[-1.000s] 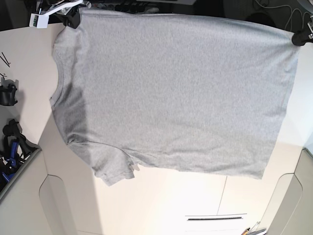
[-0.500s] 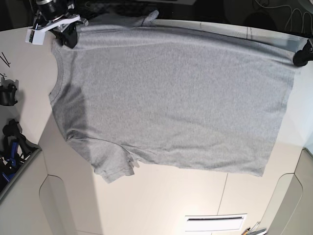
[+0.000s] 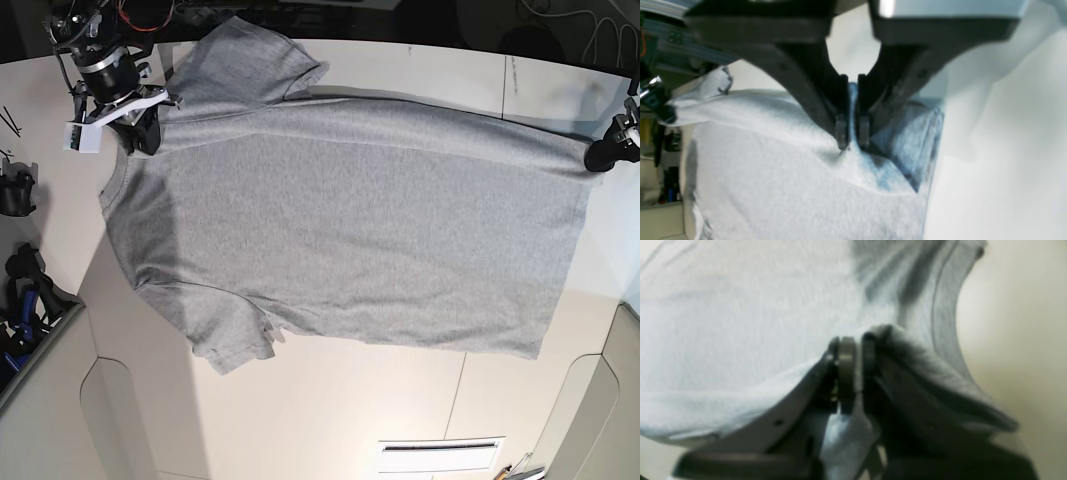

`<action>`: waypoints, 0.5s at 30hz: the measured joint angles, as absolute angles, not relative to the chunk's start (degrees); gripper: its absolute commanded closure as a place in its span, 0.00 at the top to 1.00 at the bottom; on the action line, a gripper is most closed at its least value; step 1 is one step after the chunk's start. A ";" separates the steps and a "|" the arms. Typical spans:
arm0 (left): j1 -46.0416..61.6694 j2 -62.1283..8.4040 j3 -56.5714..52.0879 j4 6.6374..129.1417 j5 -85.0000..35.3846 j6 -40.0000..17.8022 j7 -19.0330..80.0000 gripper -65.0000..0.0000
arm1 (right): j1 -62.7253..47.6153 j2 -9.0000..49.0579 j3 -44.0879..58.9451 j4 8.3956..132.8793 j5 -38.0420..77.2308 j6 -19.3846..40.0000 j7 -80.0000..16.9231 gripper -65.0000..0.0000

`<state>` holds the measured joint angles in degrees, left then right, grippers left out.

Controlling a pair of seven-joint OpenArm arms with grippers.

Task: Fold the T-shirt properly
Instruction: 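Lower the held shirt edge back onto the table with both grippers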

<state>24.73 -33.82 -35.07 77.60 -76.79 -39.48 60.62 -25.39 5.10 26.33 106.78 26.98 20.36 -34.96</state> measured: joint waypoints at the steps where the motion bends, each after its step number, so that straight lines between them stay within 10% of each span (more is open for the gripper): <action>1: 24.69 -33.82 -34.70 77.60 -76.34 -39.48 60.38 0.00 | -24.56 5.08 26.20 105.97 27.00 20.14 -34.98 0.00; 15: 24.18 -33.76 -34.46 77.60 -73.91 -39.48 55.00 0.00 | -19.97 5.56 22.20 101.75 23.00 18.98 -34.11 0.00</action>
<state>24.18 -33.76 -34.46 77.60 -73.91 -39.48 55.00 -19.97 5.56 22.20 101.75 23.00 18.98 -34.11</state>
